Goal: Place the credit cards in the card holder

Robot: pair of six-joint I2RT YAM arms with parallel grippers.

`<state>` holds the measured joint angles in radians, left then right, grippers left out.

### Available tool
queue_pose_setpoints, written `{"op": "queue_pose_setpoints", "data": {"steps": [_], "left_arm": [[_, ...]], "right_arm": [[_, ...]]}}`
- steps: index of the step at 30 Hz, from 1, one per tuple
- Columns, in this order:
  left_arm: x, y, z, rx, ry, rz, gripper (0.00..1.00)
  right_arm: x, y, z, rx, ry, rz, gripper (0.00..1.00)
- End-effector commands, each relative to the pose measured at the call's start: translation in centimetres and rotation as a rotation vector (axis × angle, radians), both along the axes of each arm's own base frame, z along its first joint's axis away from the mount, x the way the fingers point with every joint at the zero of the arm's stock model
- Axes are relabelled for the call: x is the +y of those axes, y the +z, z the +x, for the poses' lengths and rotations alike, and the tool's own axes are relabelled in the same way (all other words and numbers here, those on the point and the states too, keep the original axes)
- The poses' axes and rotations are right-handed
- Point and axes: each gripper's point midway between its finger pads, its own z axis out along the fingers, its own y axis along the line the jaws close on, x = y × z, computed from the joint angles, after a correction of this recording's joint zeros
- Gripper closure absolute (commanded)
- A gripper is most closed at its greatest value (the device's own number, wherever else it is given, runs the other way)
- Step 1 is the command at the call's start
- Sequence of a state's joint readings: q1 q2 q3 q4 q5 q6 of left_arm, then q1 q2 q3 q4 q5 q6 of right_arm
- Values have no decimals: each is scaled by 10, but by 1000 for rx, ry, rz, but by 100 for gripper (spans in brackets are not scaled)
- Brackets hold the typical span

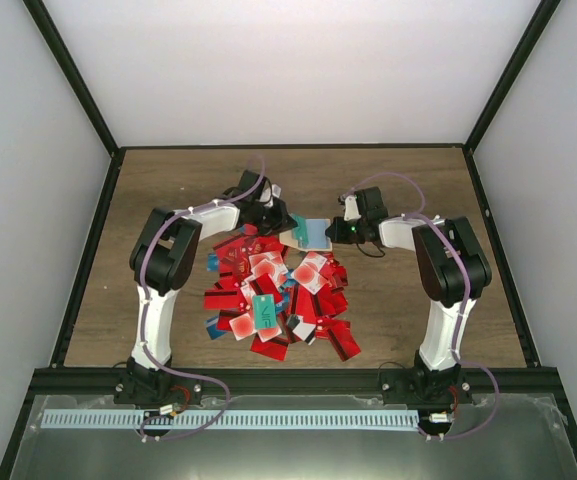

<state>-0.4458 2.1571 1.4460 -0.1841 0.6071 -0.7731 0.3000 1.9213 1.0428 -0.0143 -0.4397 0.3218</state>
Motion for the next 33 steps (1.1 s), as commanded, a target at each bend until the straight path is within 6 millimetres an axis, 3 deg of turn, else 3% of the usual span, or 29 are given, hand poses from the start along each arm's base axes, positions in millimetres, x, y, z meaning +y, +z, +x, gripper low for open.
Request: {"op": "queue_pose_setpoints", "data": {"steps": [1, 33], "left_arm": [[2, -12, -2, 43, 23, -16, 96], [-19, -19, -4, 59, -43, -68, 96]], "right_arm": [[3, -18, -10, 53, 27, -21, 99], [8, -20, -10, 67, 46, 1, 99]]}}
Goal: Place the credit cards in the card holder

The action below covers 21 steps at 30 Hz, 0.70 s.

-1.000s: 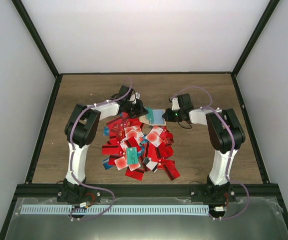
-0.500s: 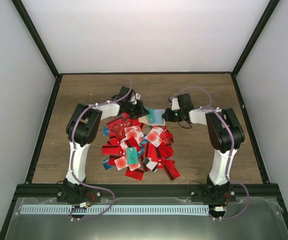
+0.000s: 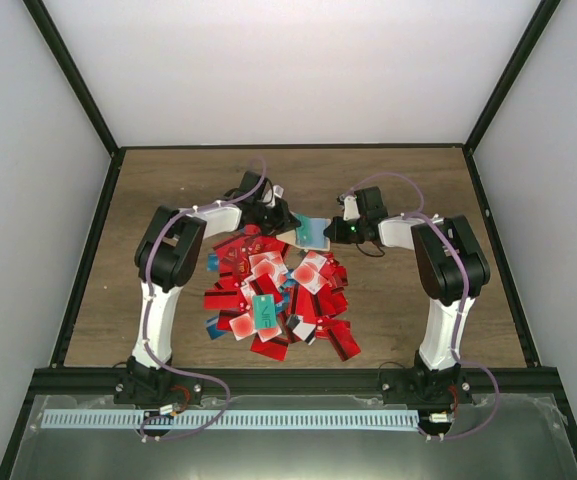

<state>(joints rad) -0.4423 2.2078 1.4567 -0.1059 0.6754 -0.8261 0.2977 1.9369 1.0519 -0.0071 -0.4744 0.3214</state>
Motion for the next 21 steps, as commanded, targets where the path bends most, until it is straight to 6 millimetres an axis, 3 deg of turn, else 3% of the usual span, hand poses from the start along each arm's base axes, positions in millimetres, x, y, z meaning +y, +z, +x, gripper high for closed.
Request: {"op": "queue_pose_setpoints", "data": {"steps": [1, 12, 21], "left_arm": [[-10, -14, -9, 32, -42, 3, 96], [1, -16, -29, 38, -108, 60, 96], [-6, -20, -18, 41, -119, 38, 96]], "right_arm": [[4, -20, -10, 60, 28, -26, 99], [-1, -23, -7, 63, 11, -49, 99], [-1, -25, -7, 66, 13, -56, 99]]}}
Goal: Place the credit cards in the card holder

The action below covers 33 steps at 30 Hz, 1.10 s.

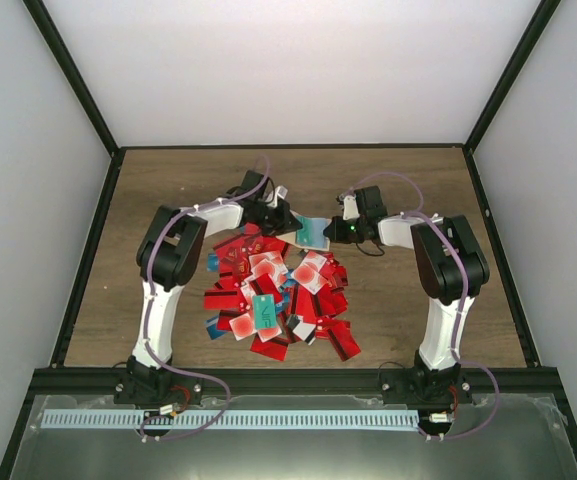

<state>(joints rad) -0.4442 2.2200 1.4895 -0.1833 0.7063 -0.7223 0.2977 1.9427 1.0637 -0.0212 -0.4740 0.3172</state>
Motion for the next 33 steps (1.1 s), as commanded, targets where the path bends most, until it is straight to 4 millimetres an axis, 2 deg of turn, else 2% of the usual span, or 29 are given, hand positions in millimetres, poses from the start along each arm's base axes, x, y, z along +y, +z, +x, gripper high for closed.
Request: {"op": "queue_pose_setpoints", "data": {"steps": [1, 13, 20, 27, 33], "left_arm": [[-6, -19, -9, 64, -37, 20, 96], [-12, -30, -1, 58, -61, 22, 94], [-7, -36, -1, 47, -82, 84, 90], [-1, -31, 1, 14, -83, 119, 82], [0, -24, 1, -11, -90, 130, 76]], "right_arm": [[-1, -25, -8, 61, 10, -53, 99], [0, -21, -6, 49, 17, -50, 99], [2, -9, -4, 22, 25, -32, 99], [1, 12, -2, -23, 16, -27, 96], [-4, 13, -1, -22, -12, -51, 88]]}}
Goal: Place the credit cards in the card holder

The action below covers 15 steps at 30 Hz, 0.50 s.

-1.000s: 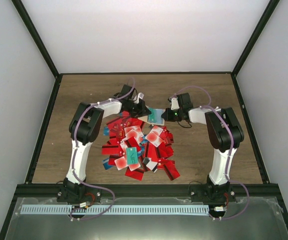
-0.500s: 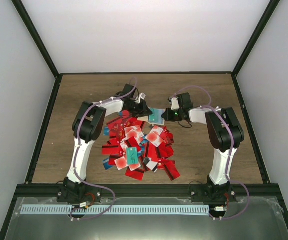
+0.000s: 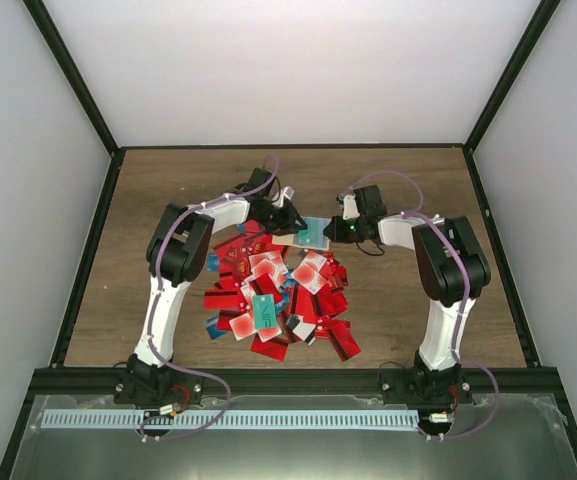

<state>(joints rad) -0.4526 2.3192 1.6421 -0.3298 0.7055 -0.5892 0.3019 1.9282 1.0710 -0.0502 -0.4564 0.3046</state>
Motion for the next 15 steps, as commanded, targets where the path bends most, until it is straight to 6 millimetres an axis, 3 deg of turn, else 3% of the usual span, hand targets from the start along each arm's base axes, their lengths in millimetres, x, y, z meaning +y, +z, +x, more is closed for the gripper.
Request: {"op": "queue_pose_setpoints", "data": {"steps": [1, 8, 15], "left_arm": [[9, -6, -5, -1, 2, 78, 76], [15, -3, -5, -24, -1, 119, 72], [23, 3, -1, -62, 8, 176, 71]], "right_arm": [[-4, 10, 0, -18, -19, -34, 87], [-12, 10, 3, -26, -55, -67, 84], [-13, 1, 7, -15, -59, -81, 90]]}}
